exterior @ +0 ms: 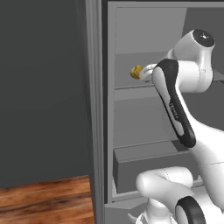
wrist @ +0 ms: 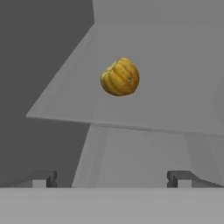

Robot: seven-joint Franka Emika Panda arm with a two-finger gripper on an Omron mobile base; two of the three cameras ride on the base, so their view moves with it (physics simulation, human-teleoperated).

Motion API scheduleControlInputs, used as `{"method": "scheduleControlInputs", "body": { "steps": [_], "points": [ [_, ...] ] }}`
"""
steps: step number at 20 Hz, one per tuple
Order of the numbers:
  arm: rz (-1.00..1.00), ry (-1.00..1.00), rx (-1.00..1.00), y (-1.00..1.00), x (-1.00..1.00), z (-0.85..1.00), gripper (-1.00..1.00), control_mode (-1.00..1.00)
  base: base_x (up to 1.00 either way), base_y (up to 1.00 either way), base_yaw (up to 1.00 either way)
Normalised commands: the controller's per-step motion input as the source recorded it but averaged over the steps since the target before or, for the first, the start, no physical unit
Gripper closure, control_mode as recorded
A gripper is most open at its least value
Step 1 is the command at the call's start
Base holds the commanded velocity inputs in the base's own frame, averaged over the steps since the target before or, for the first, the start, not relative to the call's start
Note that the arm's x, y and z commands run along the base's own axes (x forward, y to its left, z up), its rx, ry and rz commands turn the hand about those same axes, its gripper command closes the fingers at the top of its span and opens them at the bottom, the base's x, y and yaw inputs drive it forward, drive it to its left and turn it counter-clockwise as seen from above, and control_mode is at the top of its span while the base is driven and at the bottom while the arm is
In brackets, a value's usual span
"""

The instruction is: Open the fridge, remove the kiwi, squash, and steak, and place them on any counter.

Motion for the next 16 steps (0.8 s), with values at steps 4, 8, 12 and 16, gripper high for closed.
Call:
{"method": "scheduleControlInputs", "body": {
  "steps": [4, 8, 12, 16],
  "points": [
    [0.0, 0.0, 0.0, 0.0, 0.43, -0.14, -1.0, -1.0, 0.0, 0.0, 0.0],
    [0.0, 0.0, 0.0, 0.0, 0.4, 0.0, -1.0, -1.0, 0.0, 0.0, 0.0],
    [0.0, 0.0, 0.0, 0.0, 0.39, -0.01, -1.0, -1.0, 0.0, 0.0, 0.0],
    [0.0, 0.0, 0.0, 0.0, 0.33, -0.05, -1.0, -1.0, 0.0, 0.0, 0.0]
  ]
}}
